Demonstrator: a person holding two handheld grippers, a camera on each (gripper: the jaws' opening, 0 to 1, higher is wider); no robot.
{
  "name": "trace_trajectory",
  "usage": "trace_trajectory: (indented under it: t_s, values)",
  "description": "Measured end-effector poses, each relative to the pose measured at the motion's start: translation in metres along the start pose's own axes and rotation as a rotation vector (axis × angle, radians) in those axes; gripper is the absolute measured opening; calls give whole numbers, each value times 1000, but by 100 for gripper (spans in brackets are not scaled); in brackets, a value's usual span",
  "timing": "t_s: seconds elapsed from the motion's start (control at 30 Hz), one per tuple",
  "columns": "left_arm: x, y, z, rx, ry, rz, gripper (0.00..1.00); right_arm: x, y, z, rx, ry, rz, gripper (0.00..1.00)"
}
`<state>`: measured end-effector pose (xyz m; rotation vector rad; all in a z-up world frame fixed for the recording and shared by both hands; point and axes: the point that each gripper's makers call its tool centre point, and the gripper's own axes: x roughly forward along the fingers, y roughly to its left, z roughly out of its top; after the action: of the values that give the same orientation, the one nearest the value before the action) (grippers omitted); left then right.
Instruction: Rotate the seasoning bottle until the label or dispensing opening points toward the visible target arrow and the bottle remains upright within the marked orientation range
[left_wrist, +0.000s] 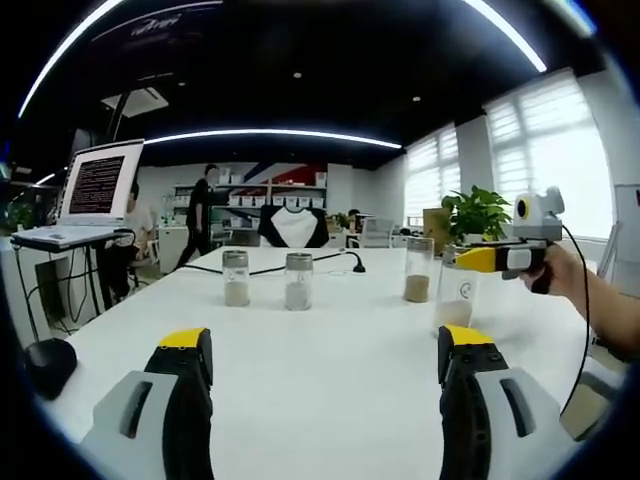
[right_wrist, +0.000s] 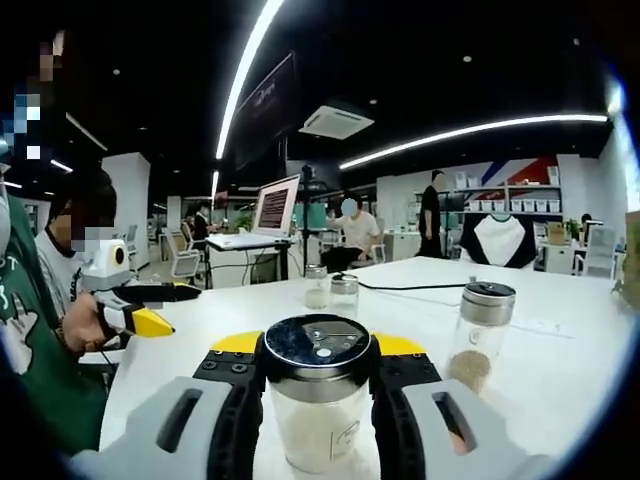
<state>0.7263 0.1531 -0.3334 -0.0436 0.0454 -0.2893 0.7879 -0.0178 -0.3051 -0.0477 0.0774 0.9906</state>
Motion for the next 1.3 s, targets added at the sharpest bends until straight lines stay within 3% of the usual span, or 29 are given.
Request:
trace_trajectory:
  t_s: [1.3]
  values:
    - [-1, 4, 0, -22, -5, 3, 99, 3, -8, 0, 17, -2, -285, 39]
